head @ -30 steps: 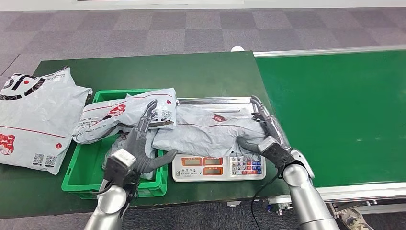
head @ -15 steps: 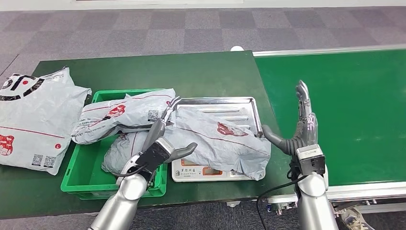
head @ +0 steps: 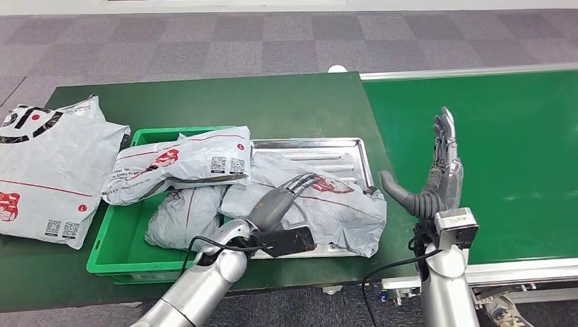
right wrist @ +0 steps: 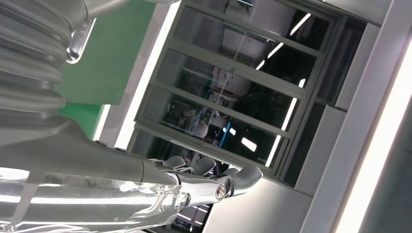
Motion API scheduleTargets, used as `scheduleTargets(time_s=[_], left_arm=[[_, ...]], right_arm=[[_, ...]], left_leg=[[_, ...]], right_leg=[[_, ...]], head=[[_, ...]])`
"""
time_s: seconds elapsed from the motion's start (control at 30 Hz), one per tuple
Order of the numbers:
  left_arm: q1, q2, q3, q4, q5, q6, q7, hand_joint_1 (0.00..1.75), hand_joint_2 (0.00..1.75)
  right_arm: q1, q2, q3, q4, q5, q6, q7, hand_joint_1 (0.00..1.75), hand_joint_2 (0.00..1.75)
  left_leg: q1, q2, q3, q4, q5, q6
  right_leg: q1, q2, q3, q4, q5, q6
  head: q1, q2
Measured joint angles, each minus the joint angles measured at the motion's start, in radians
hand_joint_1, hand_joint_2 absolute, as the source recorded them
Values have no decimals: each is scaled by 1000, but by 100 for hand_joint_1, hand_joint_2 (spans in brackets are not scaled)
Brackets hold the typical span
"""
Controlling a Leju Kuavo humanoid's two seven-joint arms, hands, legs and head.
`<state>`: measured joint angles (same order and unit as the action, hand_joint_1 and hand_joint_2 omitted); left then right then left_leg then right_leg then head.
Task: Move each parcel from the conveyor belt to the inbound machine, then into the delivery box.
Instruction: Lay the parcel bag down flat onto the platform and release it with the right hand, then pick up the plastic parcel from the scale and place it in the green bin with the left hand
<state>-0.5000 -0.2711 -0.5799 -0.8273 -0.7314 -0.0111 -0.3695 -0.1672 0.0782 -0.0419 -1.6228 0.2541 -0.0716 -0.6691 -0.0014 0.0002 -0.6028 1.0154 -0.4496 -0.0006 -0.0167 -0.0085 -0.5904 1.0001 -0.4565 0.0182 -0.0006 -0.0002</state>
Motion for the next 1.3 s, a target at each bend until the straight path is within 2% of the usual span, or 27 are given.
scheduleTargets(time_s=[0.13,0.17,0.2,0.3,0.33,0.83,1.3], left_arm=[[-31,-14,-33,70,-35,-38,45,0,175],[-39,-19,-39,88,-40,-47,56,6,175],[-46,-24,-43,106,-44,-54,65,39,175],[-63,-37,-50,151,-52,-59,79,161,175],[-67,-40,-50,161,-55,-55,80,172,175],[-77,-43,-51,170,-59,26,84,175,175],[-9,-13,-34,27,3,115,22,175,175]], right_arm=[[-2,0,-8,0,4,3,-1,0,175],[-2,0,-12,0,6,3,0,0,175],[-2,1,-16,0,7,2,1,0,175],[-1,4,-26,0,13,2,2,0,175],[0,5,-28,0,16,2,2,0,175],[11,17,-37,0,29,-9,2,0,175],[12,19,-37,0,38,-13,2,0,175]], left_leg=[[0,0,0,0,0,0],[0,0,0,0,0,0],[0,0,0,0,0,0],[0,0,1,0,0,0],[0,0,1,0,0,0],[0,0,2,0,0,0],[0,-1,2,0,0,0]], right_leg=[[0,-1,0,0,0,0],[0,-1,0,0,0,0],[0,-1,1,0,0,0],[0,-1,1,0,0,0],[0,-1,2,0,0,0],[0,-1,3,0,0,0],[0,-1,3,0,-1,0]], head=[[0,0],[0,0],[0,0],[0,0],[0,0],[0,0],[0,0]])
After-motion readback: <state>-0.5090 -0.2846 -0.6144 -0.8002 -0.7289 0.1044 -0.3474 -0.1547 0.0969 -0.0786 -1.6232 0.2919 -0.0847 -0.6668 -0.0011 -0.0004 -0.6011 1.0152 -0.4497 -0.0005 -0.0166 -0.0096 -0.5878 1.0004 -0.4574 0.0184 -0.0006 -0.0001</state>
